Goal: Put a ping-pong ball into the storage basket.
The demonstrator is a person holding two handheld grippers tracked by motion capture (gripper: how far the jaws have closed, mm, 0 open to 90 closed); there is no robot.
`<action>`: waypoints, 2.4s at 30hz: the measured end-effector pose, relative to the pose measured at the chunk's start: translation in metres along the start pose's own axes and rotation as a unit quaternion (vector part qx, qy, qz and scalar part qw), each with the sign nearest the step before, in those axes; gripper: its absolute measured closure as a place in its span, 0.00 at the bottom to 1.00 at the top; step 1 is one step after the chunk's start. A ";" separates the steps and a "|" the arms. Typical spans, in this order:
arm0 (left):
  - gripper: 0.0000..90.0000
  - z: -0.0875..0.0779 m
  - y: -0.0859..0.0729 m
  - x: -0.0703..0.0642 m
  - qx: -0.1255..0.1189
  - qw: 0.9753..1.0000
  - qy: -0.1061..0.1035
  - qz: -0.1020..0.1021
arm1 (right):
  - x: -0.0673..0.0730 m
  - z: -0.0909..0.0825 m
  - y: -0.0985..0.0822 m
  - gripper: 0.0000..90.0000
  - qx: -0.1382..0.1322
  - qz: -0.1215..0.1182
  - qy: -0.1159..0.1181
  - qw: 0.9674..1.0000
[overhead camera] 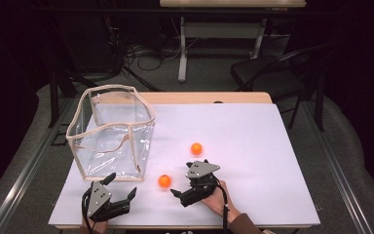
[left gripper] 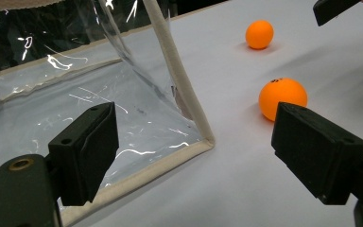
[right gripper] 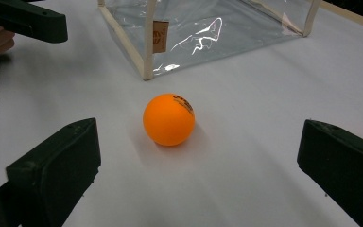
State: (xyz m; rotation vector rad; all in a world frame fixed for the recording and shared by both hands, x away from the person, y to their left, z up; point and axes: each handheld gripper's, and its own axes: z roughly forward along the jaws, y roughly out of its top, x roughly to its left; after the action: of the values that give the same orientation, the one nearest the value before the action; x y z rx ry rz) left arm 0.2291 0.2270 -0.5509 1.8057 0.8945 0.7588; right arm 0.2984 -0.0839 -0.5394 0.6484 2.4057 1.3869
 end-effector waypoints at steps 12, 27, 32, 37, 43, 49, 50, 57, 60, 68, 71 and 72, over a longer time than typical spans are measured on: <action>0.18 0.000 0.000 0.000 0.000 1.000 0.000 0.000 | 0.002 0.014 0.004 0.00 0.008 0.002 0.005 1.000; 0.18 -0.001 0.000 0.001 -0.001 1.000 0.001 -0.001 | 0.006 0.035 0.008 0.00 0.025 0.001 0.015 1.000; 0.18 -0.001 0.000 0.001 0.000 1.000 0.000 0.000 | 0.006 0.040 0.008 0.00 0.032 0.004 0.020 0.999; 0.18 -0.001 0.000 0.001 -0.002 1.000 0.001 0.001 | 0.008 0.044 0.007 0.03 0.037 0.001 0.021 0.999; 0.18 -0.001 0.000 0.001 -0.001 1.000 -0.001 0.000 | 0.009 0.046 0.008 0.13 0.039 -0.002 0.023 0.999; 0.18 -0.001 0.000 0.001 -0.002 1.000 0.000 0.001 | 0.010 0.053 0.006 0.30 0.060 0.000 0.026 0.998; 0.18 -0.001 0.000 0.001 -0.003 1.000 0.000 0.001 | 0.009 0.056 0.005 0.34 0.070 0.006 0.026 0.997; 0.18 -0.001 0.000 0.001 -0.002 1.000 -0.001 0.001 | 0.009 0.060 0.003 0.42 0.084 0.005 0.027 0.996; 0.18 -0.001 0.000 0.001 -0.002 1.000 -0.001 -0.001 | 0.009 0.060 0.004 0.47 0.087 0.001 0.030 0.996; 0.18 -0.001 0.000 0.001 -0.001 1.000 -0.001 -0.001 | 0.011 0.061 0.005 0.55 0.097 -0.014 0.025 0.995; 0.18 -0.001 0.000 0.001 -0.002 1.000 -0.001 0.001 | 0.011 0.061 0.005 0.56 0.098 -0.016 0.023 0.995; 0.18 -0.001 0.000 0.001 -0.002 1.000 0.000 0.001 | 0.011 0.061 0.005 0.56 0.098 -0.016 0.021 0.995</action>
State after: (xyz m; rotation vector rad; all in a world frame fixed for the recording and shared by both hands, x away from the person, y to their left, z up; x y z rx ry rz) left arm 0.2289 0.2285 -0.5503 1.8032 0.8907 0.7606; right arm 0.3177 -0.0308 -0.5654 0.6302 2.5962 1.1729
